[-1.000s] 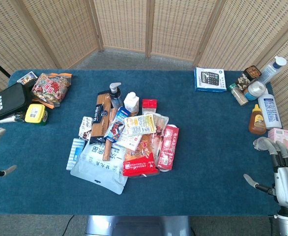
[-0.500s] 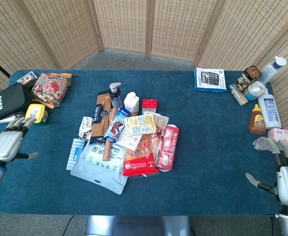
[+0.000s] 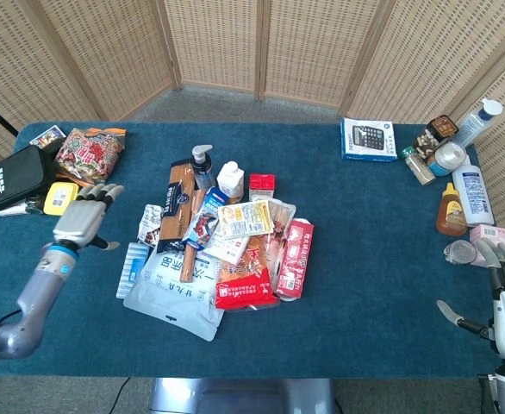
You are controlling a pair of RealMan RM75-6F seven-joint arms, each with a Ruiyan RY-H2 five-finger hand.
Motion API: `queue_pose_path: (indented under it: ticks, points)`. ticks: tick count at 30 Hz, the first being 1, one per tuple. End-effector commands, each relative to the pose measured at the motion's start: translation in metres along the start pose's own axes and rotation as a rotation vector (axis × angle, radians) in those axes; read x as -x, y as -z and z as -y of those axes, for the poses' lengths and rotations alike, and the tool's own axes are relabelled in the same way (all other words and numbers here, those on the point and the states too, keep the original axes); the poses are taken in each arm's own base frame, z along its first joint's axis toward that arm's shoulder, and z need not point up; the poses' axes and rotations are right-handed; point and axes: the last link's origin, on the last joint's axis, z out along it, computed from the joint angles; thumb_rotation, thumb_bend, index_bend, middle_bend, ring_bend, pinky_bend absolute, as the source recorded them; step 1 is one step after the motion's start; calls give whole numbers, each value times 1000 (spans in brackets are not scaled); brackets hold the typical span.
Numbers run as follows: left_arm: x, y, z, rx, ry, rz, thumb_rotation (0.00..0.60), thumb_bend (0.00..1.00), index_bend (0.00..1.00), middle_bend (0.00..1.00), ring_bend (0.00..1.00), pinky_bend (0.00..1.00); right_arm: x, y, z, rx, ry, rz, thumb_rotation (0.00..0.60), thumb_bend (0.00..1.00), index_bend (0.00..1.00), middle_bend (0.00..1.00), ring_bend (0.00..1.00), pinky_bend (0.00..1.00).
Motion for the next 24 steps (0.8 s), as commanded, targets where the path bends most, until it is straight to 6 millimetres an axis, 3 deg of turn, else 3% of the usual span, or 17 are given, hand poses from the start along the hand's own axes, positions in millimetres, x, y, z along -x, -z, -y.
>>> queue_pose_path:
  ticks: [1, 10, 19, 22, 23, 24]
  points:
    - [16, -22, -30, 7, -28, 53, 600, 0, 0, 0, 0, 0, -1, 0, 0, 2, -10, 2, 600, 0, 0, 0, 0, 0]
    - [33, -46, -67, -11, -26, 72, 600, 0, 0, 0, 0, 0, -6, -2, -6, 21, -44, -10, 600, 0, 0, 0, 0, 0]
    - [44, -60, -81, -64, -34, 64, 600, 0, 0, 0, 0, 0, -8, -3, -10, 35, -63, -14, 600, 0, 0, 0, 0, 0]
    - [47, -63, -79, -82, -49, 52, 600, 0, 9, 0, 0, 122, -8, -3, -11, 37, -66, -13, 600, 0, 0, 0, 0, 0]
    - [46, -64, -79, -88, -54, 38, 600, 0, 53, 20, 23, 256, -8, -3, -11, 36, -66, -12, 600, 0, 0, 0, 0, 0]
    - [46, -64, -79, -94, -61, 21, 600, 0, 139, 107, 100, 384, -8, -3, -11, 36, -66, -11, 600, 0, 0, 0, 0, 0]
